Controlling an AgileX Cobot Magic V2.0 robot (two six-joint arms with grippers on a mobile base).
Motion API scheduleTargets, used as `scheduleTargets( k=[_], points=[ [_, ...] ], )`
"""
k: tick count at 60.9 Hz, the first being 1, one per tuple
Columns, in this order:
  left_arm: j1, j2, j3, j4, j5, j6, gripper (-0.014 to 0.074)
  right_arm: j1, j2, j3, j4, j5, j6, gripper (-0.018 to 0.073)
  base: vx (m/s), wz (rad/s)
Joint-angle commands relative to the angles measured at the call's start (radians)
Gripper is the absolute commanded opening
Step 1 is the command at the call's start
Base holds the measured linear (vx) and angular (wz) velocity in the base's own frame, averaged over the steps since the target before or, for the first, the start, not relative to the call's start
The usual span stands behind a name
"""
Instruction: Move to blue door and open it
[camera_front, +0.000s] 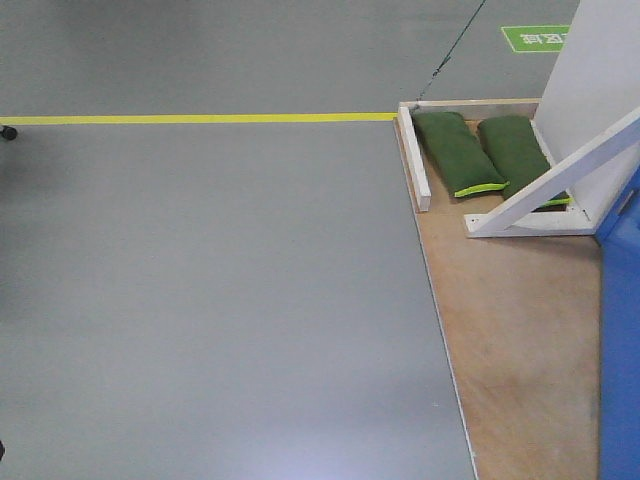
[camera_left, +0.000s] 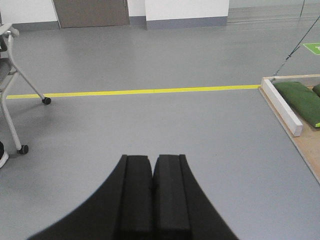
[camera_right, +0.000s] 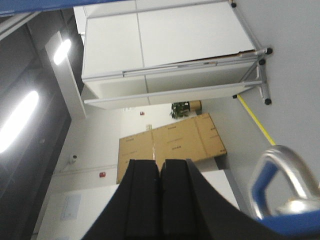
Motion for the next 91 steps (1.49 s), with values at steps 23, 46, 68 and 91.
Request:
scheduleTargets(
  k=[23,46,68,91],
  points=[
    [-0.001,-0.018,-0.032,0.001,-0.079,-0.004,0.0071,-0.005,0.079,-0.226,-0.004,0.333,-0.01,-0.0004,0.0,0.0],
    [-0.001,-0.018,-0.032,0.001,-0.079,-0.004,0.0071,0.256,0.017,-0.225,-0.01,0.426,-0.01,-0.0004,0.0,-0.01],
    [-0.001,-0.018,-0.032,0.001,-0.079,-0.004,0.0071,0.607,0.018,-0.225,-0.013,0.516,-0.01,-0.0004,-0.03,-0.12],
    [-0.001,-0.017,-0.032,0.001,-0.079,-0.004,0.0071,0.919,0.038,-0.225,-0.01,0.514,-0.01,-0.0004,-0.02,-0.17]
  ],
)
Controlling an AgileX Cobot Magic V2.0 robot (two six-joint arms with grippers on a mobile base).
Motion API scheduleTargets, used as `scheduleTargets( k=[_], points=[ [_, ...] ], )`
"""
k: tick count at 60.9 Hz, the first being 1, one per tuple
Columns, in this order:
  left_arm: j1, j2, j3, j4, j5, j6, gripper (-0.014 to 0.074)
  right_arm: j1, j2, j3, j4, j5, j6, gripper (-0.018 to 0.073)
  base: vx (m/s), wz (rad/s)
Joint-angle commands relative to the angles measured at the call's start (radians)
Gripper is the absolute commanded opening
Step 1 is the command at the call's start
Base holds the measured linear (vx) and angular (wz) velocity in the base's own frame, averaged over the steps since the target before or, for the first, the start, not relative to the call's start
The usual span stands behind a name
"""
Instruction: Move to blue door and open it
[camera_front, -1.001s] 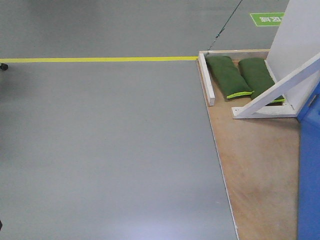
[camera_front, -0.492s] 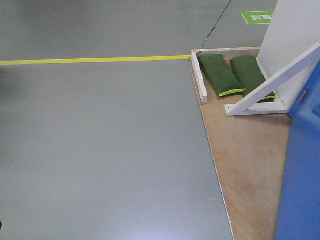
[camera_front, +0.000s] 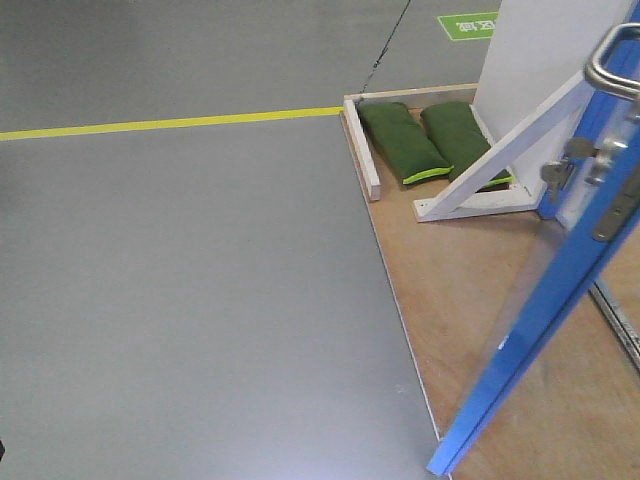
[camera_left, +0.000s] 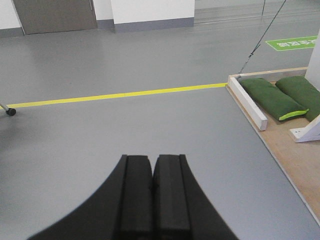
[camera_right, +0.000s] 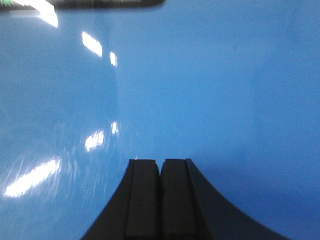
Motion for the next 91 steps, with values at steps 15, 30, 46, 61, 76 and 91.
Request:
scheduleTargets(
  k=[15,30,46,61,76,91],
  points=[
    [-0.001,-0.017,-0.032,0.001,-0.079,-0.004,0.0071,0.13,-0.023,-0.031,0.032,0.035,-0.004,-0.0004,0.0,0.0],
    [-0.001,-0.017,-0.032,0.001,-0.079,-0.004,0.0071,0.13,0.079,-0.041,0.032,-0.074,-0.004,-0.0004,0.0,0.0],
    [-0.001,-0.017,-0.032,0.001,-0.06,-0.004,0.0071,0.13,0.228,-0.235,0.032,-0.034,-0.004,-0.0004,0.0,0.0],
    [-0.001,-0.017,-0.032,0.001,-0.061,-0.004,0.0071,0.13,0.319,-0.424,0.029,0.068,-0.004,-0.0004,0.0,0.0],
    [-0.001,-0.017,-0.032,0.001,-0.061,-0.004,0.0071,0.13,0.338,-0.449,0.027,0.125,-0.004,-0.0004,0.0,0.0],
    [-0.001,-0.017,-0.032,0.001,-0.061,-0.004,0.0071,0.186,0.338,-0.449,0.028,0.146,-0.004,-0.0004,0.0,0.0]
  ],
)
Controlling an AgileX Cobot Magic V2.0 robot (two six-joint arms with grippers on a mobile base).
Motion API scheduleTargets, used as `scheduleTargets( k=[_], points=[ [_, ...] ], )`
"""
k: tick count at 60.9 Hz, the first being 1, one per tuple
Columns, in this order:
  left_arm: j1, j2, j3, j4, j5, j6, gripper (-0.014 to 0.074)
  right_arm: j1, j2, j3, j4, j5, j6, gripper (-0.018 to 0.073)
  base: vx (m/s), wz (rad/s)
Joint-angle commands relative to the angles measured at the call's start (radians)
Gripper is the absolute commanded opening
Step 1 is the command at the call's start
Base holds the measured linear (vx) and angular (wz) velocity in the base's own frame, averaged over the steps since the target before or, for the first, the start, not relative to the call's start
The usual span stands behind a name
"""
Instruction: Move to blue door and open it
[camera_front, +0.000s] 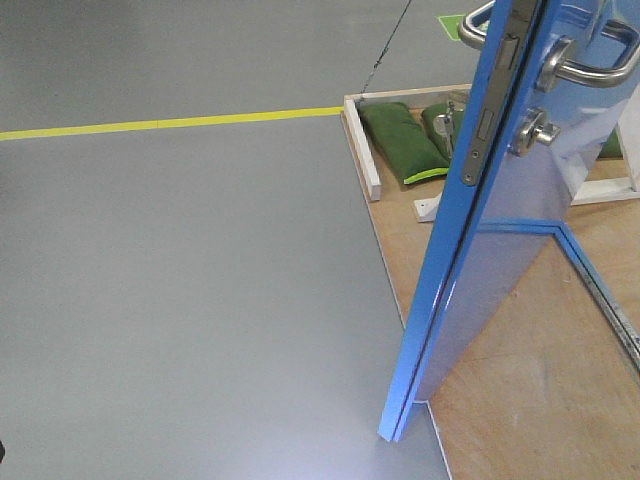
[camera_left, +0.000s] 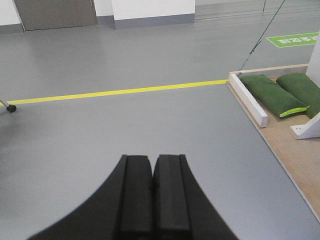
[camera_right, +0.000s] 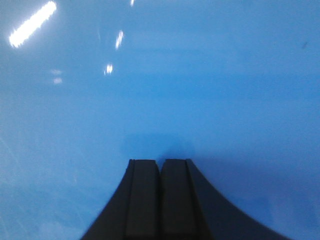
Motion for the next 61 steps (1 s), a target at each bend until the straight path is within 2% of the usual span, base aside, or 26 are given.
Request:
scheduleTargets(
  k=[1,61],
  points=[
    [-0.001,-0.017,-0.032,0.001,-0.072,-0.004,0.0071,0.021,-0.035,-0.035,0.04,0.002,-0.004,-0.0004,0.0,0.0],
    [-0.001,-0.017,-0.032,0.001,-0.073,-0.004,0.0071,0.03,-0.035,-0.035,0.04,0.006,-0.004,-0.0004,0.0,0.0]
  ],
)
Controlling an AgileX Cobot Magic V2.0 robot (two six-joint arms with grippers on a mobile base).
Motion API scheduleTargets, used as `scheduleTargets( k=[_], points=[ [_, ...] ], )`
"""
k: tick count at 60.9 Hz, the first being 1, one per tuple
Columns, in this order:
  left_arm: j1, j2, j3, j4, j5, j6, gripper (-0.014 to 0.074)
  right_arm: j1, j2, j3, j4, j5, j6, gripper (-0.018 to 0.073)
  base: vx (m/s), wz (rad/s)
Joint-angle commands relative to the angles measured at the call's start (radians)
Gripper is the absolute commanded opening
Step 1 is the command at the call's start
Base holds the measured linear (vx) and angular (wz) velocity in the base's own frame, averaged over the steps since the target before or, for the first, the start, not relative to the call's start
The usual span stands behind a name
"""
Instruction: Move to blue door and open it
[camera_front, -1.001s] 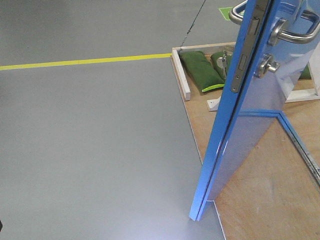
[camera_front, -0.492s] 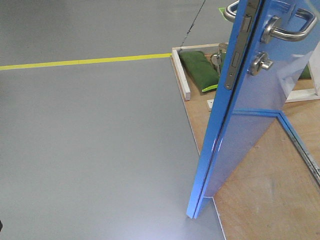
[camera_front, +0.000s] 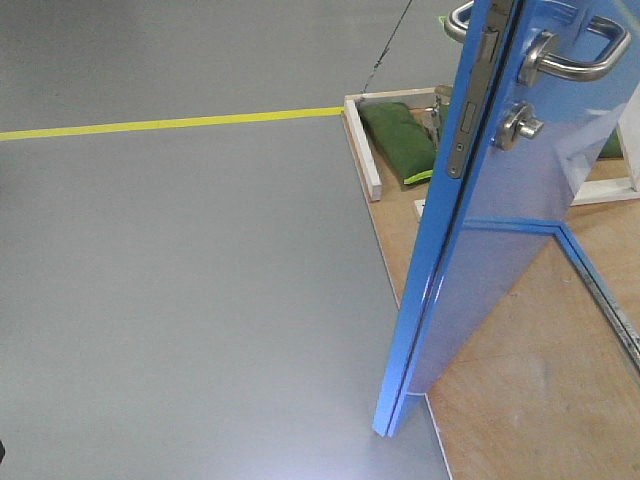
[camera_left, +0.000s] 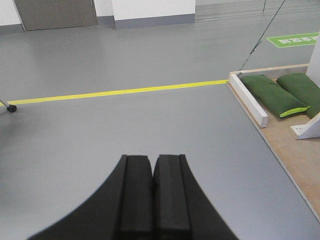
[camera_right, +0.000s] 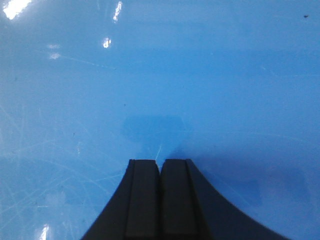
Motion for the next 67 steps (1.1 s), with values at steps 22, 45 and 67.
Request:
scheduleTargets(
  k=[22,45,67],
  points=[
    [-0.001,-0.017,-0.032,0.001,-0.073,-0.004,0.0071,0.001,-0.035,-0.033,0.047,-0.007,-0.004,-0.0004,0.0,0.05],
    [-0.001,-0.017,-0.032,0.001,-0.075,-0.004,0.0071,0.001,-0.035,-0.033,0.047,-0.007,-0.004,-0.0004,0.0,0.11],
    [-0.001,-0.017,-0.032,0.001,-0.075,-0.004,0.0071,0.001,-0.035,-0.033,0.047,-0.008,-0.004,-0.0004,0.01,0.1]
  ],
)
